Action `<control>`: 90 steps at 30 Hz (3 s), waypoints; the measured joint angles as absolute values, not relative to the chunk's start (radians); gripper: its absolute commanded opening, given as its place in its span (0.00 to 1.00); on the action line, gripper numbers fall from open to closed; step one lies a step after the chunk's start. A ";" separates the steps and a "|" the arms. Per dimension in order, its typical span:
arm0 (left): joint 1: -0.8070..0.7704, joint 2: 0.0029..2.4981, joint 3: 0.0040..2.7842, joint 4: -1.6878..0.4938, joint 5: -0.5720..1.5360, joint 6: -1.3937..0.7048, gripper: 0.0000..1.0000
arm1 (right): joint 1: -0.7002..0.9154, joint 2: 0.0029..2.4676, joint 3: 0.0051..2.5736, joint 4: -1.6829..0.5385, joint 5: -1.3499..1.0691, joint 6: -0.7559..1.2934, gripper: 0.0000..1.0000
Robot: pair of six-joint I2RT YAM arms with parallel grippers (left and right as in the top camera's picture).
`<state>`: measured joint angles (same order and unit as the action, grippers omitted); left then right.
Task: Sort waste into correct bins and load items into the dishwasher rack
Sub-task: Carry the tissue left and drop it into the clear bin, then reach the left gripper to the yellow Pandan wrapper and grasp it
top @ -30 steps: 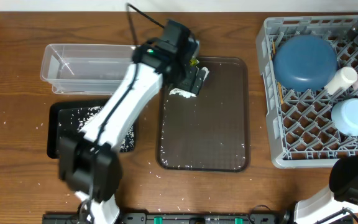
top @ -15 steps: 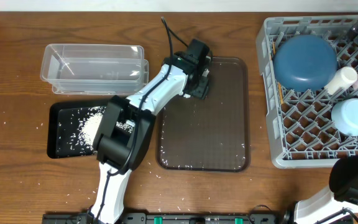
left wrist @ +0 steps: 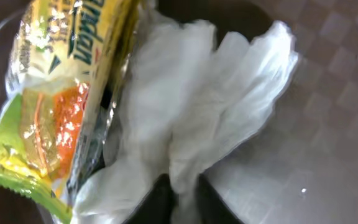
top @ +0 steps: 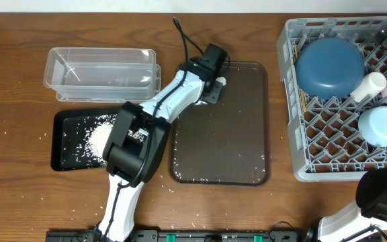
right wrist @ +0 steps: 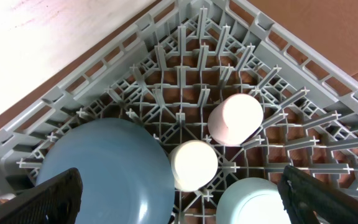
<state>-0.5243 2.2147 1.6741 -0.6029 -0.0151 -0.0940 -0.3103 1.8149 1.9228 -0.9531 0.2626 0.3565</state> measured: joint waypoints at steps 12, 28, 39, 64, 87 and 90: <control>-0.567 2.024 1.666 -0.678 -0.032 -0.189 0.06 | -0.310 1.815 1.923 -0.953 0.263 0.356 0.99; -0.176 1.852 1.673 -0.715 -0.121 -0.492 0.07 | -0.310 1.815 1.923 -0.953 0.263 0.356 0.99; -0.065 1.859 1.661 -0.729 -0.132 -0.785 0.53 | -0.310 1.815 1.923 -0.953 0.263 0.356 0.99; -0.409 1.900 1.658 -0.556 0.265 0.048 0.79 | -0.310 1.815 1.923 -0.953 0.262 0.356 0.99; -0.452 2.224 1.655 -0.392 0.019 0.196 0.64 | -0.310 1.815 1.923 -0.953 0.262 0.356 0.99; -0.452 2.226 1.655 -0.392 0.019 0.199 0.54 | -0.310 1.815 1.923 -0.953 0.263 0.356 0.99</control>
<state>-0.4522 2.2261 1.6550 -0.3920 0.0185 0.1989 -0.3103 1.8149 1.9228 -0.9531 0.2626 0.3565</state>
